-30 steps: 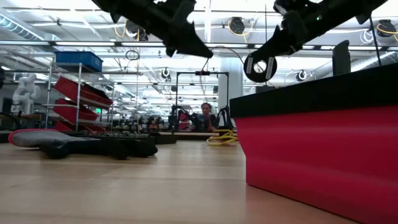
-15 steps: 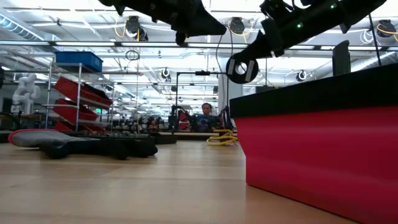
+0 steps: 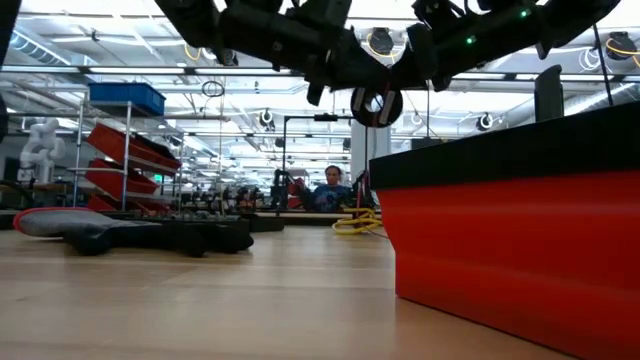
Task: Coil cords
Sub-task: Coil the red wire onto the spool
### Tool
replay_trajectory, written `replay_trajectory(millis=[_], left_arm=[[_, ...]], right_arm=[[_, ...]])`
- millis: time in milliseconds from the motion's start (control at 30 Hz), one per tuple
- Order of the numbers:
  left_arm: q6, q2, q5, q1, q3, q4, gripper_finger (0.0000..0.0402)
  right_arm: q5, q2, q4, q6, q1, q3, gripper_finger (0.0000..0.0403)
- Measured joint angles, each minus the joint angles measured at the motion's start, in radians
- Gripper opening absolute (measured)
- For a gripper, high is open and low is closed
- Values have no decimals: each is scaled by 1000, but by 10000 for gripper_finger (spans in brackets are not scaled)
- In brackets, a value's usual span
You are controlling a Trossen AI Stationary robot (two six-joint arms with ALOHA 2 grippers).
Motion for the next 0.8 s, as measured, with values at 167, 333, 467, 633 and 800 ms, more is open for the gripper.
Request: replay_trajectory(millis=[167,333,467,633,800], left_arm=[[-26,29,-25,0,0,38,0],[-60,41,-140,-10,0,40,0],[-75,47,-220,-26,0,94,0],[-76,60,-278,-48,0,164,0],[-76,98,-287,-56,0,265,0]], right_arm=[[-2,0,47,5,0,0,0],[-4,0,78,33,0,0,0],[-4,0,125,52,-1,0,0],[-5,-1,184,76,-1,0,0],[-11,-1,227,87,0,0,0]])
